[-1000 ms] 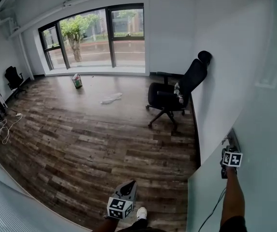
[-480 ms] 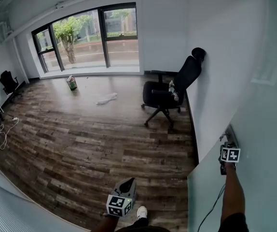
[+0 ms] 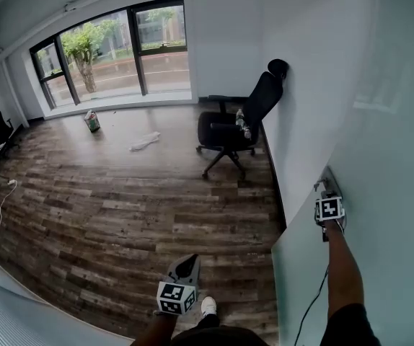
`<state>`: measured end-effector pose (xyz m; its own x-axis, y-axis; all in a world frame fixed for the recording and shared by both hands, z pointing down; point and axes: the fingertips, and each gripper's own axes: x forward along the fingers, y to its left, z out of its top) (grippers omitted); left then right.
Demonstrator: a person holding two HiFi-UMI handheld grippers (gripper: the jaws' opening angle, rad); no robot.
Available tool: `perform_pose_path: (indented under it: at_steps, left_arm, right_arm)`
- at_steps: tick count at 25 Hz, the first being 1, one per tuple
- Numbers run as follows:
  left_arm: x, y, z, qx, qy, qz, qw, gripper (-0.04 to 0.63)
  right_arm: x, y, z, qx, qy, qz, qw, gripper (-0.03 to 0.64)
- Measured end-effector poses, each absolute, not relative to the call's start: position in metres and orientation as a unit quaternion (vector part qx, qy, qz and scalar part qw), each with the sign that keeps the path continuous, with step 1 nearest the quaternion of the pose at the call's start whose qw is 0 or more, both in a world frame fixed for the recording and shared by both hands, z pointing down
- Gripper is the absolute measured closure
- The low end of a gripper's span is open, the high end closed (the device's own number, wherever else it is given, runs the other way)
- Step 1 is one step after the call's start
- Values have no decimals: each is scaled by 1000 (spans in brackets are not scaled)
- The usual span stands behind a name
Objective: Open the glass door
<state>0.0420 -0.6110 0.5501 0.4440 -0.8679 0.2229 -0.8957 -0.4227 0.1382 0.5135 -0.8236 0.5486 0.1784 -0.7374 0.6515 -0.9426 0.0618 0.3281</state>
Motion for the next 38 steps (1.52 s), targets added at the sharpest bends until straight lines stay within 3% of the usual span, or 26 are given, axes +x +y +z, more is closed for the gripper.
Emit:
perform_pose_path:
  at_steps: [4, 11, 14, 17, 19, 24, 38]
  left_arm:
    - [54, -593, 538, 848, -516, 56, 108, 592]
    - [52, -546, 522, 841, -529, 45, 100, 592]
    - [45, -526, 513, 835, -539, 42, 102, 592]
    - [44, -513, 502, 832, -544, 33, 103, 592]
    - [46, -502, 499, 833, -543, 27, 100, 592]
    - [41, -463, 498, 836, -540, 23, 96, 592]
    - [-22, -254, 502, 852, -515, 29, 89, 592]
  right_arm:
    - [509, -795, 496, 723, -631, 57, 275, 446]
    - [425, -704, 427, 698, -698, -10, 156, 448]
    - [376, -659, 420, 668, -730, -23, 141, 460]
    - [342, -619, 430, 653, -746, -9, 127, 569]
    - [325, -592, 447, 642, -758, 11, 115, 596]
    - [285, -512, 469, 619, -780, 23, 85, 601]
    - [193, -267, 498, 604, -790, 29, 100, 601]
